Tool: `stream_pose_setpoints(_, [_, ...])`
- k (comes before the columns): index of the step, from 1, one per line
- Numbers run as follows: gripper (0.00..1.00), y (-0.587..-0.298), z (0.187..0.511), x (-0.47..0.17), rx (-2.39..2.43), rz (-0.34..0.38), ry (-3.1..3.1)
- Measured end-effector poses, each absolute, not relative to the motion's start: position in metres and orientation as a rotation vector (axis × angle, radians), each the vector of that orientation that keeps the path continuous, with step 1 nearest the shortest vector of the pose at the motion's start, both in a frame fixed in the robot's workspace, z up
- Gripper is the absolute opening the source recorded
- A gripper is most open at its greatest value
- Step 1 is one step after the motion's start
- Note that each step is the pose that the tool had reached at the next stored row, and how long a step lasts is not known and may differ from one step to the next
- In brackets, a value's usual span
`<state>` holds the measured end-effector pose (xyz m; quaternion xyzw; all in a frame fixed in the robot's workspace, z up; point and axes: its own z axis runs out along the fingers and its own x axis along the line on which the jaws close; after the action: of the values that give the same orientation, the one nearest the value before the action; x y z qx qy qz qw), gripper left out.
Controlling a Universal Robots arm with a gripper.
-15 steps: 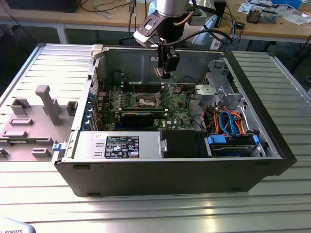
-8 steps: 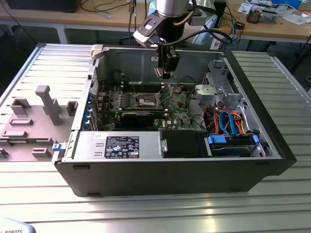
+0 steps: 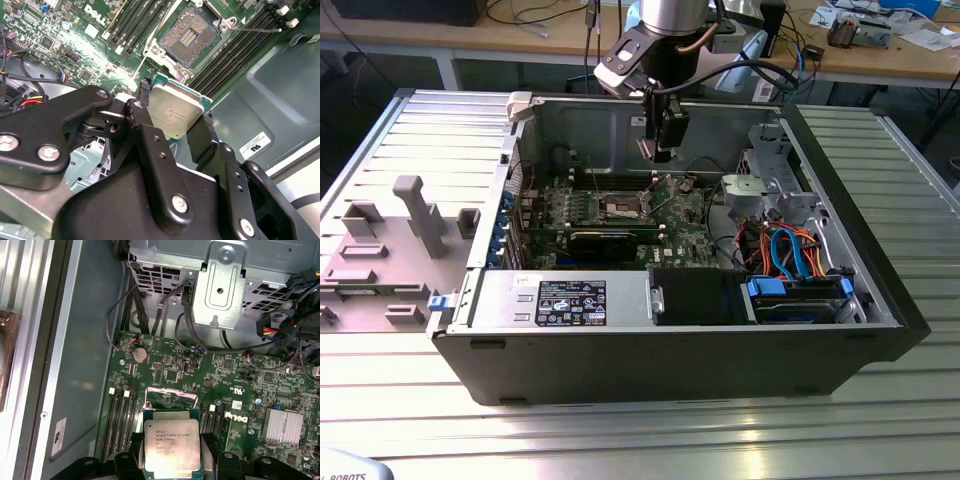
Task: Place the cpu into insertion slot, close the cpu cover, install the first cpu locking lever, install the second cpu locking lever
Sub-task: 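Place the cpu into insertion slot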
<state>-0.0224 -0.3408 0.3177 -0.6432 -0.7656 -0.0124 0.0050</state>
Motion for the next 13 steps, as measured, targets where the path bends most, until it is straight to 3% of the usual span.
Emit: stream_pose_setpoints(13, [0.54,-0.3408,0.3175,-0.0224,-2.032,-0.039,-2.383])
